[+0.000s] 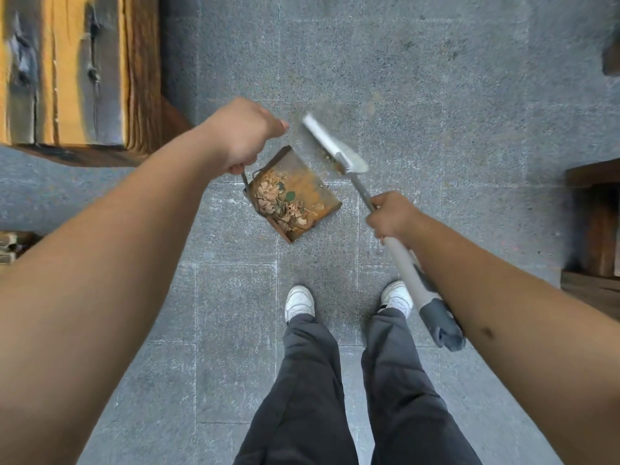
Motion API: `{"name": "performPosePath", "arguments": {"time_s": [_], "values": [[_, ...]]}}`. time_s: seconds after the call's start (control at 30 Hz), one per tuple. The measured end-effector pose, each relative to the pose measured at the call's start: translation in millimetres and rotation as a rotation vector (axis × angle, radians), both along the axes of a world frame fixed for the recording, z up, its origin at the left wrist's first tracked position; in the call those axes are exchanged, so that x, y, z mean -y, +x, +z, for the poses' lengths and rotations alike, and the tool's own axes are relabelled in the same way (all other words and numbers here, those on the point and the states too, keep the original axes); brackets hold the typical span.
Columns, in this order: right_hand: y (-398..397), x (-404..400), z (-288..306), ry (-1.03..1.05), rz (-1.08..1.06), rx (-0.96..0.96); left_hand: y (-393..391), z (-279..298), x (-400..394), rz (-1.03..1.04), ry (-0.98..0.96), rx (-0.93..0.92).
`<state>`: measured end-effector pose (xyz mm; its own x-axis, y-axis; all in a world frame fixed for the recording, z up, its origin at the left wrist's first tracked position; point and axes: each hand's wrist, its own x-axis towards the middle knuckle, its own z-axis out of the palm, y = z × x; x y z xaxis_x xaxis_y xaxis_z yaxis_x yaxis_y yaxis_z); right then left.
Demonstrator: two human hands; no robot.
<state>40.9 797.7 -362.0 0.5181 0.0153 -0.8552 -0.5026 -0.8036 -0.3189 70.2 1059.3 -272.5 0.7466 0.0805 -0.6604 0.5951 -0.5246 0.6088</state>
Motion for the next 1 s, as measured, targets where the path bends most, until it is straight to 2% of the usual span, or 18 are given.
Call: {"name": "performPosePath", "arguments": {"time_s": [0.1, 0.23, 0.33, 0.47, 0.57, 0.67, 0.8, 1.0], "values": [[-29, -12, 9, 0.119, -0.012, -0.089, 3, 2, 14, -0.066, 0.04, 0.028], [-40, 2, 21, 0.2, -0.105, -0.135, 8, 4, 13, -0.045, 0.044, 0.037], [-22, 19, 29, 0.174, -0.12, -0.088, 6, 3, 10, -0.028, 0.028, 0.032], [16, 22, 24, 0.061, -0.007, 0.059, 2, -1, 6, -0.046, 0.059, 0.04], [29, 16, 13, 0.028, -0.042, 0.083, 2, -4, 3, -0.037, 0.066, 0.027], [15, 1, 6, 0.038, -0.033, 0.027, 4, -4, -1, -0.059, 0.087, 0.002], [-31, -21, 9, 0.165, -0.045, -0.124, 4, -3, -2, -0.094, 0.096, 0.016], [-68, -7, 20, 0.26, -0.25, -0.179, -6, 9, -3, -0.101, 0.107, -0.012]]}}
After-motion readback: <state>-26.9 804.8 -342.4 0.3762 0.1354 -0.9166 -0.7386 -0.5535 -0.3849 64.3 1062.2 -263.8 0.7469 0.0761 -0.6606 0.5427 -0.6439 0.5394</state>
